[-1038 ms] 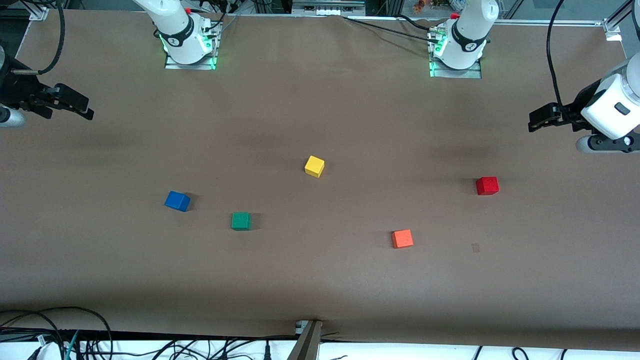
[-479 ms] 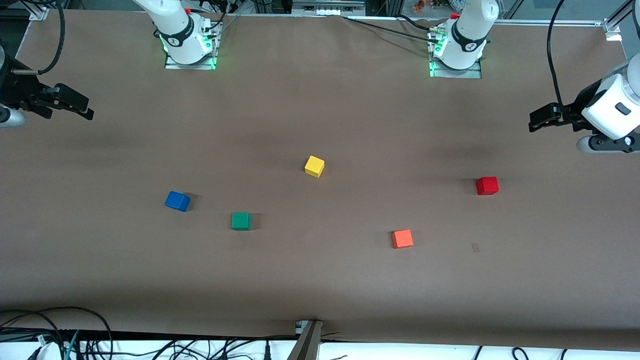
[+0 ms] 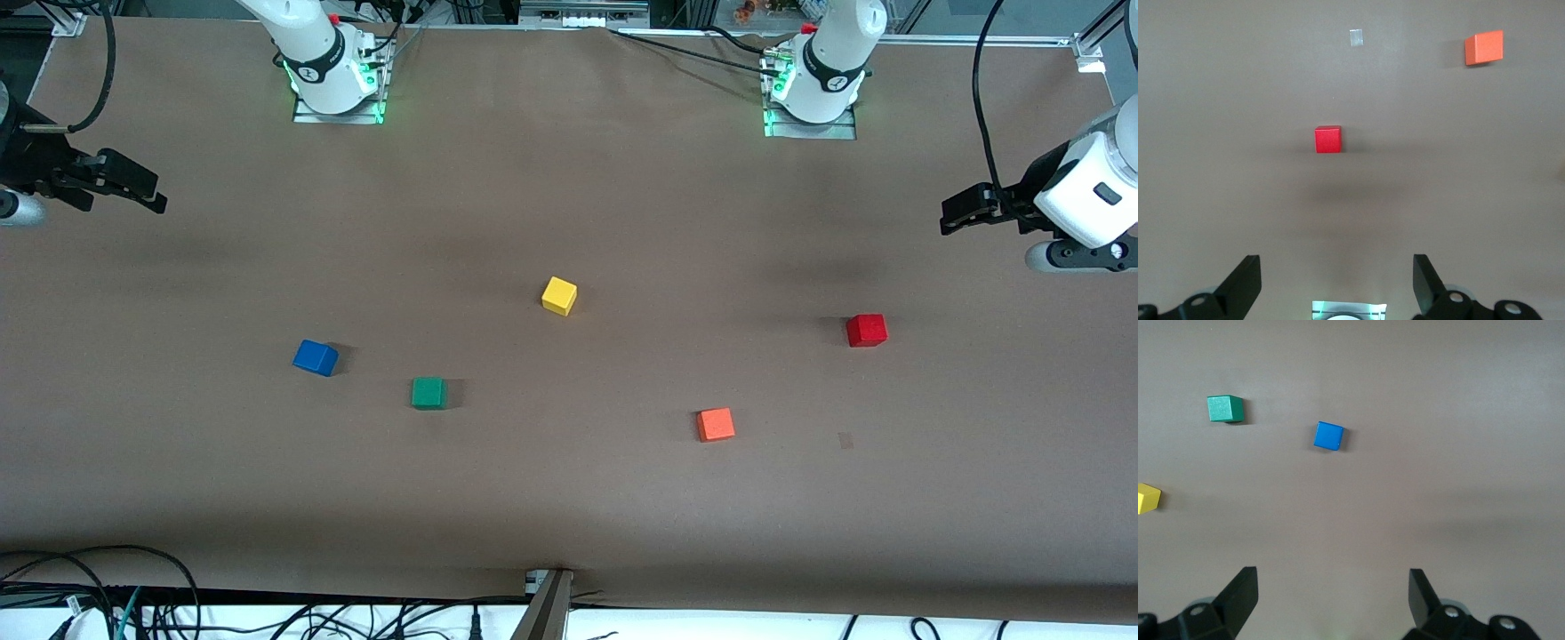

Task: Pass red block to right arm, stack on blue

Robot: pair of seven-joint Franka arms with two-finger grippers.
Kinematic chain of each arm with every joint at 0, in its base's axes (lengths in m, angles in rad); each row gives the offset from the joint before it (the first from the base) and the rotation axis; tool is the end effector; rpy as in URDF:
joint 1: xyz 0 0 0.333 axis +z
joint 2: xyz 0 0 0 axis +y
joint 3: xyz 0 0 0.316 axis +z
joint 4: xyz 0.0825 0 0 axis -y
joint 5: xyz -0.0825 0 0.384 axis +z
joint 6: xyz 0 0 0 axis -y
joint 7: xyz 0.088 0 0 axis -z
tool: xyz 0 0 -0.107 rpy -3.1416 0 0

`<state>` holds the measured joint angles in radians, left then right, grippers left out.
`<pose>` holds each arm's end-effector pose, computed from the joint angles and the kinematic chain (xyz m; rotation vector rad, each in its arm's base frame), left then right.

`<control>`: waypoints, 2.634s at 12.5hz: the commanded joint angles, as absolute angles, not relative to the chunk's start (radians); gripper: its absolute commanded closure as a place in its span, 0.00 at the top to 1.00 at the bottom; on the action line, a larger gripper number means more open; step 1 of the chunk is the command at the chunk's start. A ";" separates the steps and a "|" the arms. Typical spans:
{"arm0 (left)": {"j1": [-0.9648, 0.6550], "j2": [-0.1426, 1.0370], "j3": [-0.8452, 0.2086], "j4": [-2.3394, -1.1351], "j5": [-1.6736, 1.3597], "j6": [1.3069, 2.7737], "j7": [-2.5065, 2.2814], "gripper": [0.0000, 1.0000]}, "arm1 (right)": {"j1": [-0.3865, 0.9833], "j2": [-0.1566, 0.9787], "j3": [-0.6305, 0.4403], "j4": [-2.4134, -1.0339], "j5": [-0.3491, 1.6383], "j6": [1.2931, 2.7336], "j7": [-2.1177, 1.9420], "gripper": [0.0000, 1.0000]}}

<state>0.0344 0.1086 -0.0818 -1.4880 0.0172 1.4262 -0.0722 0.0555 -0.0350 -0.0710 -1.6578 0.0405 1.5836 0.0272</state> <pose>0.5703 -0.0225 0.5906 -3.1117 -0.0398 0.2640 0.5429 -0.0048 0.6038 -3.0975 0.0680 0.0613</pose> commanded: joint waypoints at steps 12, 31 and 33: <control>0.012 0.199 -0.086 -1.476 0.071 1.483 -0.063 1.00 | 0.063 -0.026 -0.077 -1.637 0.031 1.574 0.023 1.00; 0.069 0.340 -0.077 -1.790 0.064 1.860 -0.083 1.00 | 0.063 -0.026 -0.077 -1.637 0.031 1.572 0.025 1.00; 0.080 0.347 -0.074 -1.877 0.064 1.999 -0.084 1.00 | 0.063 -0.026 -0.077 -1.637 0.031 1.572 0.025 1.00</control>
